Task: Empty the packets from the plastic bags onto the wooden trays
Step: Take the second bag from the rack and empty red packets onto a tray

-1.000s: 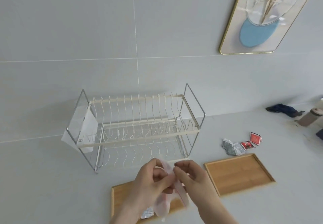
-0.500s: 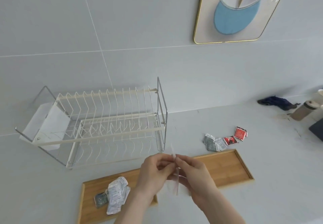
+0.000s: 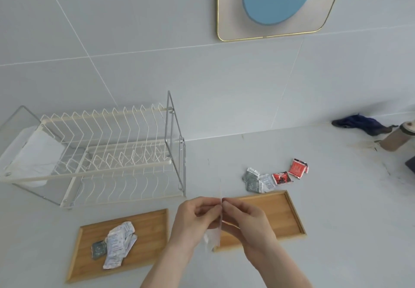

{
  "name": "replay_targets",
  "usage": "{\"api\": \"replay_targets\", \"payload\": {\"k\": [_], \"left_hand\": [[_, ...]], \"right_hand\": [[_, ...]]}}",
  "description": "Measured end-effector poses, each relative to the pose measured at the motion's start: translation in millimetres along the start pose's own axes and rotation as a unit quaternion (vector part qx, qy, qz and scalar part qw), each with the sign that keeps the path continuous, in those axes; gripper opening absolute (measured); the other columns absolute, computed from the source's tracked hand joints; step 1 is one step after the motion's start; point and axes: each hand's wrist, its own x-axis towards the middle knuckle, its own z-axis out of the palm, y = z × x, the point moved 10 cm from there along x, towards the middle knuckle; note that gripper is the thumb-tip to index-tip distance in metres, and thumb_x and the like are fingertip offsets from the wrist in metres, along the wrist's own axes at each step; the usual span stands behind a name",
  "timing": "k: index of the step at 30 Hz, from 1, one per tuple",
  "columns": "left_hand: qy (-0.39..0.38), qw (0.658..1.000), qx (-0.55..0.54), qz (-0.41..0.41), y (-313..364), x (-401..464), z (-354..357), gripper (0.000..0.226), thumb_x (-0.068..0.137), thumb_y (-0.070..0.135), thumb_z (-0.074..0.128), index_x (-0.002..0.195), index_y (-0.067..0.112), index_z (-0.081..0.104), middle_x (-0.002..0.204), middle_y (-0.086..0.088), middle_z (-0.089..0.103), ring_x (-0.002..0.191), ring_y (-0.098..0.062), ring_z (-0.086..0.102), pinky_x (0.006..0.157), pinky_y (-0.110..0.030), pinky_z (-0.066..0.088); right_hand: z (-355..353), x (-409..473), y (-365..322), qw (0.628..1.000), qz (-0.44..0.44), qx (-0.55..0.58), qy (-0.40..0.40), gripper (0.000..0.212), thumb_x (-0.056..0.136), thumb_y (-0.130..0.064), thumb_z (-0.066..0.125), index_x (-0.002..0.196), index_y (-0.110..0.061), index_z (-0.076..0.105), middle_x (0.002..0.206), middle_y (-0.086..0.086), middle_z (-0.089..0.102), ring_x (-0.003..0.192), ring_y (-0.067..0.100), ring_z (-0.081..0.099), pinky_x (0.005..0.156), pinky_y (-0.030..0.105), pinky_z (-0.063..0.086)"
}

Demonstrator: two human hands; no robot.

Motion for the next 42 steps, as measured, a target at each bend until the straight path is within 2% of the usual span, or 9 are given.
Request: {"api": "replay_targets", "payload": {"k": [6, 8, 14, 21, 26, 31, 35, 39, 42], "left_hand": [[0.016, 0.997, 0.071, -0.003, -7, 6, 24, 0.016, 0.087, 0.009, 0.075, 0.091, 0.022, 0.083, 0.080, -0.007, 0.082, 0.082, -0.023, 0.079, 0.084, -0.046, 0.064], [0.020, 0.994, 0.106, 0.013, -2, 6, 31, 0.019, 0.086, 0.007, 0.076, 0.088, 0.024, 0.083, 0.077, -0.005, 0.082, 0.078, -0.021, 0.079, 0.082, -0.043, 0.065], [0.013, 0.965, 0.253, 0.073, 20, 8, 57, 0.025, 0.083, 0.008, 0.073, 0.083, 0.032, 0.081, 0.072, 0.013, 0.080, 0.070, -0.001, 0.074, 0.066, -0.012, 0.053], [0.010, 0.961, 0.266, 0.079, 28, 23, 70, 0.019, 0.082, 0.014, 0.075, 0.083, 0.033, 0.081, 0.071, 0.011, 0.080, 0.070, -0.004, 0.075, 0.069, -0.020, 0.057], [0.003, 0.956, 0.280, 0.087, 30, 31, 81, 0.019, 0.080, 0.017, 0.077, 0.084, 0.035, 0.080, 0.073, 0.015, 0.079, 0.069, 0.000, 0.075, 0.068, -0.019, 0.058], [-0.003, 0.949, 0.299, 0.102, 32, 35, 91, 0.015, 0.079, 0.022, 0.080, 0.082, 0.036, 0.078, 0.072, 0.015, 0.077, 0.067, 0.001, 0.072, 0.065, -0.015, 0.056], [0.004, 0.941, 0.318, 0.118, 36, 37, 94, 0.017, 0.071, 0.023, 0.085, 0.082, 0.033, 0.076, 0.070, 0.009, 0.072, 0.064, -0.005, 0.067, 0.062, -0.016, 0.054], [0.003, 0.939, 0.322, 0.123, 38, 38, 96, 0.027, 0.065, 0.025, 0.090, 0.086, 0.033, 0.075, 0.075, 0.011, 0.072, 0.065, -0.003, 0.069, 0.062, -0.013, 0.054], [0.002, 0.941, 0.318, 0.118, 39, 39, 95, 0.029, 0.063, 0.024, 0.091, 0.086, 0.032, 0.074, 0.076, 0.010, 0.072, 0.064, -0.005, 0.069, 0.062, -0.017, 0.057]], "right_hand": [[-23, 4, 1, 0.999, 0.021, 0.025, -0.013, 0.025, 0.089, -0.008, 0.072, 0.108, 0.008, 0.072, 0.101, 0.026, 0.078, 0.100, 0.036, 0.076, 0.079, 0.040, 0.063], [-29, 4, 0, 0.999, 0.030, 0.032, -0.008, 0.022, 0.090, -0.006, 0.070, 0.106, 0.009, 0.071, 0.099, 0.027, 0.078, 0.099, 0.038, 0.076, 0.077, 0.041, 0.063], [-45, 11, -5, 0.998, 0.046, 0.052, 0.002, 0.021, 0.091, -0.002, 0.068, 0.104, 0.014, 0.065, 0.099, 0.031, 0.077, 0.097, 0.040, 0.076, 0.068, 0.037, 0.062], [-55, 22, -11, 0.997, 0.041, 0.070, -0.004, 0.021, 0.092, -0.005, 0.068, 0.106, 0.011, 0.066, 0.103, 0.031, 0.076, 0.103, 0.043, 0.073, 0.083, 0.047, 0.063], [-64, 29, -15, 0.995, 0.053, 0.086, -0.006, 0.007, 0.093, -0.002, 0.065, 0.095, 0.002, 0.069, 0.096, 0.027, 0.078, 0.092, 0.037, 0.076, 0.078, 0.043, 0.061], [-71, 35, -12, 0.992, 0.059, 0.111, -0.010, 0.010, 0.093, -0.010, 0.067, 0.090, -0.001, 0.072, 0.098, 0.029, 0.077, 0.091, 0.035, 0.076, 0.081, 0.045, 0.061], [-75, 40, -9, 0.990, 0.061, 0.126, -0.007, 0.022, 0.092, -0.006, 0.067, 0.107, 0.010, 0.070, 0.103, 0.029, 0.077, 0.090, 0.032, 0.075, 0.080, 0.043, 0.062], [-78, 44, -4, 0.987, 0.071, 0.143, -0.011, 0.024, 0.094, -0.001, 0.060, 0.113, 0.010, 0.069, 0.111, 0.029, 0.075, 0.104, 0.039, 0.073, 0.090, 0.046, 0.059], [-78, 45, -3, 0.986, 0.070, 0.150, -0.014, 0.023, 0.093, 0.004, 0.060, 0.113, 0.010, 0.069, 0.109, 0.030, 0.075, 0.109, 0.044, 0.070, 0.082, 0.042, 0.063]]}}
